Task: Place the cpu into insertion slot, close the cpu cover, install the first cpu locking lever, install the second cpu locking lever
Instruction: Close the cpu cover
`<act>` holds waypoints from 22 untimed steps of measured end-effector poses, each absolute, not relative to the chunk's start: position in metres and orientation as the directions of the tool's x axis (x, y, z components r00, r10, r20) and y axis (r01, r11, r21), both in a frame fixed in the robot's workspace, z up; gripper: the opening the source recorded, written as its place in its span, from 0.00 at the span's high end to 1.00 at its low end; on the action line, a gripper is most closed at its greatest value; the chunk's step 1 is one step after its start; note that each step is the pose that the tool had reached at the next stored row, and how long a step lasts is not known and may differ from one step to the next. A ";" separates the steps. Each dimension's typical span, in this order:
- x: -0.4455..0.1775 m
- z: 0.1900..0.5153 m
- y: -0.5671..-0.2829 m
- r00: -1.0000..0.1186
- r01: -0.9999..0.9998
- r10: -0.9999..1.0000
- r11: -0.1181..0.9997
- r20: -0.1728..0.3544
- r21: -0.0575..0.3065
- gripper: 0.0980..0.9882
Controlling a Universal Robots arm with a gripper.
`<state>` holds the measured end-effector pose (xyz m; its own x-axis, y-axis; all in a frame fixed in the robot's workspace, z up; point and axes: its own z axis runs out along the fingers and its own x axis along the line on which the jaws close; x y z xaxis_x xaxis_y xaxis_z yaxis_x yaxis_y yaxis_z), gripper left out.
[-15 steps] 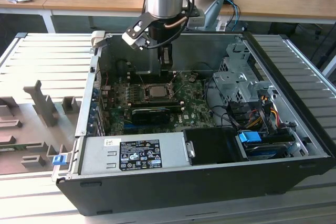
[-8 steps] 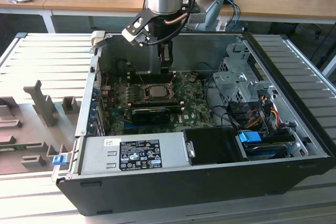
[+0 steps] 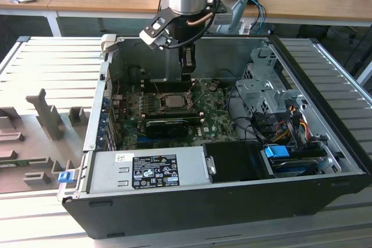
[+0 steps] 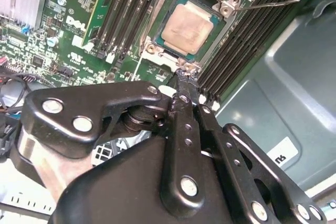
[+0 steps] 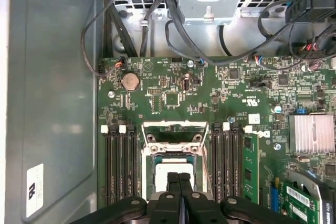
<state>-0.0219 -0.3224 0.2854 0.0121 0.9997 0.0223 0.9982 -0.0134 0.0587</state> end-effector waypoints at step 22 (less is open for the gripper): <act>0.017 0.278 -0.314 0.012 0.998 1.000 -0.013 0.021 0.056 0.99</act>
<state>0.0174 -0.3143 0.2779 0.0120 0.9997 0.0205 0.9983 -0.0132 0.0564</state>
